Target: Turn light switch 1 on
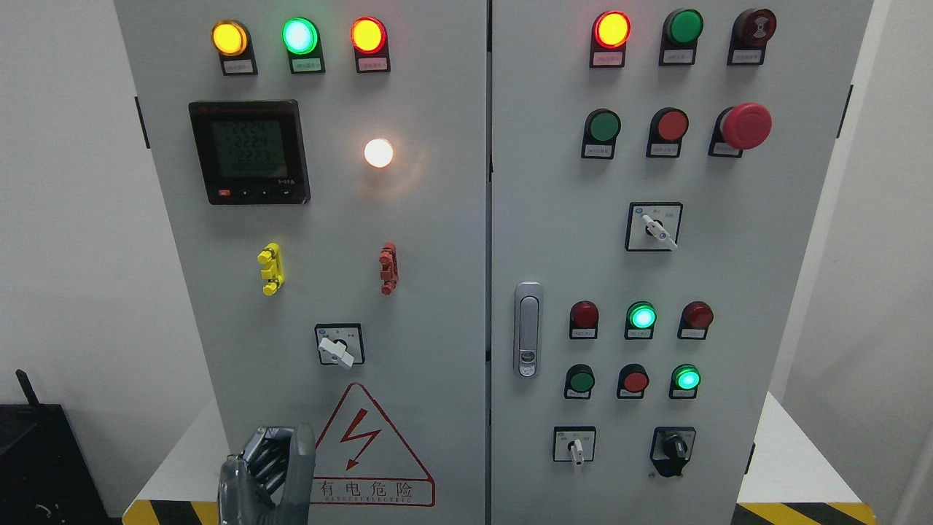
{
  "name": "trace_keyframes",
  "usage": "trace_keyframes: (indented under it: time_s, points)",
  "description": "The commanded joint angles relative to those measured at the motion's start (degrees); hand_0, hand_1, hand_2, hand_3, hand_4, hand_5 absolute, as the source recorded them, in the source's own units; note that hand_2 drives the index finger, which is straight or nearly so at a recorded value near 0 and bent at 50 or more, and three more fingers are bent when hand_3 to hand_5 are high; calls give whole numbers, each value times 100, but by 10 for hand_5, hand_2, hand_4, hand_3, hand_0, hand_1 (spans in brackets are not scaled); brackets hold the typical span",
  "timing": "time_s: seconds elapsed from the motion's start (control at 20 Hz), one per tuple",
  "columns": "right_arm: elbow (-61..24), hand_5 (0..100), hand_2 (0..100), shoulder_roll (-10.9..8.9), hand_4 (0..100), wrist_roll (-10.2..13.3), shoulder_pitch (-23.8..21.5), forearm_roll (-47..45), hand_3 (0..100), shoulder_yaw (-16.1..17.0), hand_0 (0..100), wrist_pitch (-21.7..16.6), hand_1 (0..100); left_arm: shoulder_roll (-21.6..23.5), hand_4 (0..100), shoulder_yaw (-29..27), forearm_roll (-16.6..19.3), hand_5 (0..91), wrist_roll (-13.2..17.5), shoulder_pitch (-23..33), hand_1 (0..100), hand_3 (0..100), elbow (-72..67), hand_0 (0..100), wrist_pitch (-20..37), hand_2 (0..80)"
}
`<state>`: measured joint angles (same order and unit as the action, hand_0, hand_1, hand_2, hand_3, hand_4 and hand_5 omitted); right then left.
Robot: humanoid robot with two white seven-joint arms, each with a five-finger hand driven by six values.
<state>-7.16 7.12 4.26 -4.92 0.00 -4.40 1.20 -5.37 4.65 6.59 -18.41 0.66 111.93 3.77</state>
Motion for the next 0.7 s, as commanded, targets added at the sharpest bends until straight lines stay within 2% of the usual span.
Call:
trace_keyframes:
  time_s: [0.0, 0.15, 0.25, 0.3, 0.4, 0.5, 0.55, 0.65]
  points:
    - [-4, 0, 0, 0, 0, 5, 0, -141, 0, 0, 0, 3, 0, 211, 927, -842, -26, 876, 547, 1198, 275, 870, -688, 169, 930, 599]
    - [-4, 0, 0, 0, 0, 5, 0, -141, 0, 0, 0, 3, 0, 352, 929, -975, -174, 872, 645, 1514, 248, 888, -1426, 162, 1240, 575]
    - [-4, 0, 0, 0, 0, 5, 0, -141, 0, 0, 0, 3, 0, 510, 954, -975, -499, 869, 663, 1822, 224, 949, -2154, 158, 1249, 539]
    - [-4, 0, 0, 0, 0, 5, 0, -141, 0, 0, 0, 3, 0, 597, 962, -940, -692, 865, 680, 1945, 214, 950, -2637, 157, 1318, 523]
    - [-4, 0, 0, 0, 0, 5, 0, -141, 0, 0, 0, 3, 0, 704, 934, -923, -895, 827, 820, 2069, 178, 861, -3682, 158, 1721, 464]
    - [-4, 0, 0, 0, 0, 5, 0, -141, 0, 0, 0, 3, 0, 713, 910, -922, -887, 771, 979, 2157, 158, 811, -4719, 151, 2108, 437]
    - [-4, 0, 0, 0, 0, 5, 0, -141, 0, 0, 0, 3, 0, 739, 890, -931, -887, 731, 1101, 2201, 151, 800, -5229, 144, 2188, 433]
    - [-4, 0, 0, 0, 0, 5, 0, -141, 0, 0, 0, 3, 0, 809, 870, -940, -896, 669, 1714, 2166, 151, 800, -6283, 139, 2198, 429]
